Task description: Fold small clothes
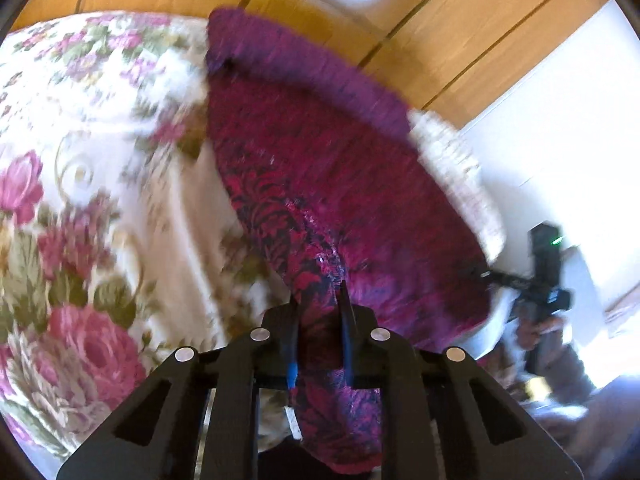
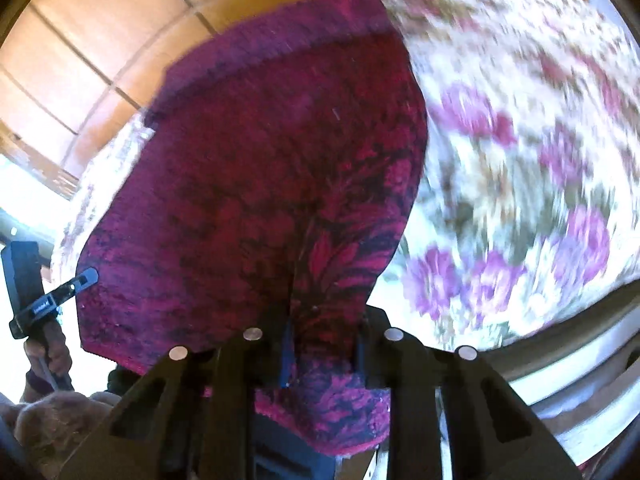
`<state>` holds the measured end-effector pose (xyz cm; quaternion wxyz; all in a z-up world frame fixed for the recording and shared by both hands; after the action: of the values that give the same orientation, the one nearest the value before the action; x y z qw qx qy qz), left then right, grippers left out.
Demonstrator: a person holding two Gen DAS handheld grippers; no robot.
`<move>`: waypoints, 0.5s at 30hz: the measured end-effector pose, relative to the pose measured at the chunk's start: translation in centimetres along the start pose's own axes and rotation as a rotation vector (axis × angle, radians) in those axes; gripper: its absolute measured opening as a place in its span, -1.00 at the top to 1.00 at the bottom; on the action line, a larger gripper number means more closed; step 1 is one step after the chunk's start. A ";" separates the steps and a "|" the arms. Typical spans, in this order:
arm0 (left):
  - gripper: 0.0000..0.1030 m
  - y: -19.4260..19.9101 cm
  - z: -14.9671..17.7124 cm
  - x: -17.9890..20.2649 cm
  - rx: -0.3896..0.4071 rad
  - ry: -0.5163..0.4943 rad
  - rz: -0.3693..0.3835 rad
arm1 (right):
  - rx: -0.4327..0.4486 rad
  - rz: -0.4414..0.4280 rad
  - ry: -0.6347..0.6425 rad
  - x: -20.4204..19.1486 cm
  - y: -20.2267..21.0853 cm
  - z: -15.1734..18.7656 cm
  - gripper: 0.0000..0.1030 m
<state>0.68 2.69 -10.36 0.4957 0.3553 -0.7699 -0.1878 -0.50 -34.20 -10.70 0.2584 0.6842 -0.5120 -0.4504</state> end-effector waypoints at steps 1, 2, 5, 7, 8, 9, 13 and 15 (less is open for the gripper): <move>0.72 0.5 -0.6 0.3 0.022 0.007 0.029 | 0.024 -0.020 0.001 -0.4 0.5 -0.8 0.58; 0.73 0.7 -1.1 0.6 0.036 0.010 0.048 | 0.046 -0.035 0.002 -0.6 0.9 -1.5 0.58; 0.74 0.8 -2.9 0.9 0.066 0.042 0.116 | 0.105 -0.093 -0.017 -1.1 1.5 -3.4 0.58; 0.74 0.4 -4.4 0.7 0.082 0.081 0.157 | 0.137 -0.121 -0.045 -0.9 1.1 -5.1 0.58; 0.74 0.1 -5.1 0.7 0.089 0.099 0.172 | 0.145 -0.128 -0.058 -0.8 0.8 -5.8 0.59; 0.74 -0.3 -5.8 0.6 0.096 0.118 0.187 | 0.155 -0.135 -0.077 -0.6 0.5 -6.7 0.58; 0.74 -2.2 -9.7 -0.2 0.102 0.207 0.211 | 0.182 -0.131 -0.150 1.4 -1.1 -9.9 0.59; 0.74 -2.8 -11.1 -0.5 0.097 0.235 0.209 | 0.185 -0.128 -0.187 2.3 -2.3 -11.6 0.59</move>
<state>11.78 1.86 -7.58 0.5815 0.3165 -0.7474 -0.0550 10.99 -36.81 -8.04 0.1162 0.6916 -0.5285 -0.4785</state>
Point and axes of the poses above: each gripper's, at about its wrist camera, not at the fingertips, and y roughly against the way its jaws point, x to its right, z to its underside, the point moved 2 cm from there along -y, roughly the way its jaws point, and after that the axes turned 6 degrees about y, right-handed, at the moved point
